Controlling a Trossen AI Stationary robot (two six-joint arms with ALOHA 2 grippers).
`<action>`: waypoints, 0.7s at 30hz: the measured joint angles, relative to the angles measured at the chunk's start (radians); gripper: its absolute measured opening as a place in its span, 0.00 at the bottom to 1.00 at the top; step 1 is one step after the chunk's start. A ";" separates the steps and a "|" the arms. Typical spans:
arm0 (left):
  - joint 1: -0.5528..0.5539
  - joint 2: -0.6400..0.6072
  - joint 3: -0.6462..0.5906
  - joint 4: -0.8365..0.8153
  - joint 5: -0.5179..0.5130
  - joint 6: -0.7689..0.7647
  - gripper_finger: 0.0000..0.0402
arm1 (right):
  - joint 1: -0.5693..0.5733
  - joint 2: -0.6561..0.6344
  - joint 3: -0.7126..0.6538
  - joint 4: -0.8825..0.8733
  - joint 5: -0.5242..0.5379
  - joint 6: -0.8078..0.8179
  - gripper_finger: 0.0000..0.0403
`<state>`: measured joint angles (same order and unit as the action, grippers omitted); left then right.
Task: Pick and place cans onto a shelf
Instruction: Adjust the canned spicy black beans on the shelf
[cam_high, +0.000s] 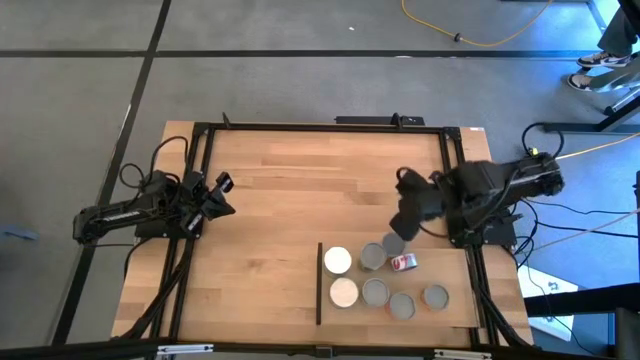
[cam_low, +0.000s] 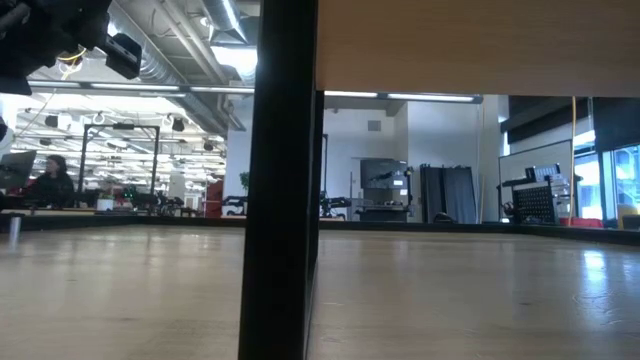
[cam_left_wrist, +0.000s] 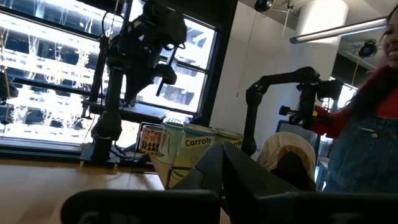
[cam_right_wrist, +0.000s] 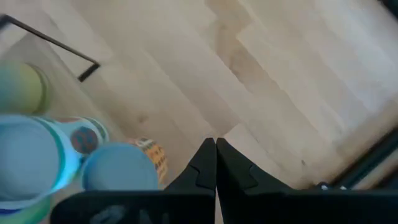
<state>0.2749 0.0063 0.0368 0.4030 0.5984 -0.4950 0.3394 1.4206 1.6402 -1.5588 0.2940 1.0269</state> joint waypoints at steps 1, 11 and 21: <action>0.000 0.000 0.000 0.000 0.000 0.003 0.00 | -0.023 -0.006 0.000 0.020 -0.022 -0.023 0.00; 0.000 0.000 0.000 -0.001 0.000 0.006 0.00 | -0.187 -0.009 -0.052 0.102 -0.242 -0.219 0.00; 0.000 0.000 0.000 -0.002 -0.001 0.005 0.00 | -0.251 -0.009 -0.161 0.213 -0.331 -0.306 0.00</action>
<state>0.2750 0.0063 0.0368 0.4014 0.5976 -0.4900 0.0879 1.4120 1.4789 -1.3459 -0.0375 0.7205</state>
